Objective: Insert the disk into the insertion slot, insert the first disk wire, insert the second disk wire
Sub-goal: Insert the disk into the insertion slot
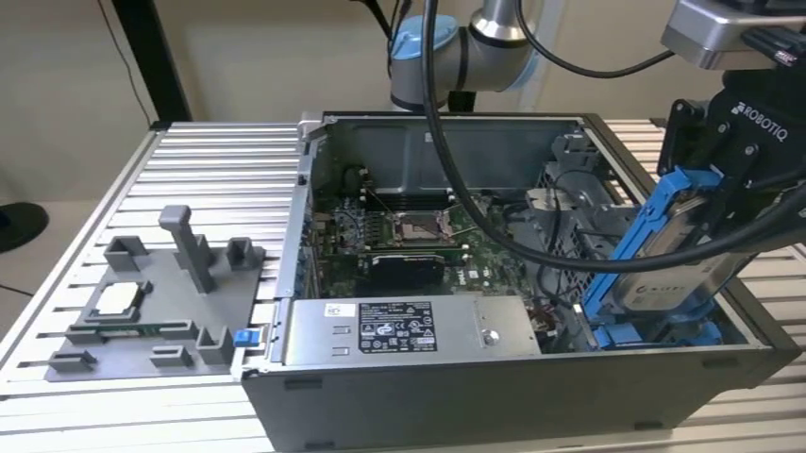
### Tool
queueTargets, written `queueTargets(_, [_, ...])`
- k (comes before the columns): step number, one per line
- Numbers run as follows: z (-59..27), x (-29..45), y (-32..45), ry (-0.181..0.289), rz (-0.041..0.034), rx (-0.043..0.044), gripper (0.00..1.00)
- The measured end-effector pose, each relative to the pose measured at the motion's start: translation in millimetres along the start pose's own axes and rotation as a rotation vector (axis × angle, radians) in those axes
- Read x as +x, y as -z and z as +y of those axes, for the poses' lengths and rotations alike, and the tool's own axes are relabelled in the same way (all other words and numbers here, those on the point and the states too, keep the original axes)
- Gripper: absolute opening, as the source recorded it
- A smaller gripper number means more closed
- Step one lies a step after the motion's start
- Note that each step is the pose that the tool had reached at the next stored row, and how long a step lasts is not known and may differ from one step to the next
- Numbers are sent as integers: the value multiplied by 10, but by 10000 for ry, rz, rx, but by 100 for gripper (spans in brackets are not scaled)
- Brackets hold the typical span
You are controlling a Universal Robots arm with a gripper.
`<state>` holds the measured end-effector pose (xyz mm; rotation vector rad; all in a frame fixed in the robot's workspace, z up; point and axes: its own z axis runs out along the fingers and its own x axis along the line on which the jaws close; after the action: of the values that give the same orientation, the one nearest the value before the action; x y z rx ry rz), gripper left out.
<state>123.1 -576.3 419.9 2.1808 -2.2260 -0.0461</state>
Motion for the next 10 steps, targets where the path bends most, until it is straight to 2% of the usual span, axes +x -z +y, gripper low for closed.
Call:
queueTargets(7, [-8,0,-10,6,-152,7,0])
queueTargets(10, [-12,-1,-11,24,-236,39,0])
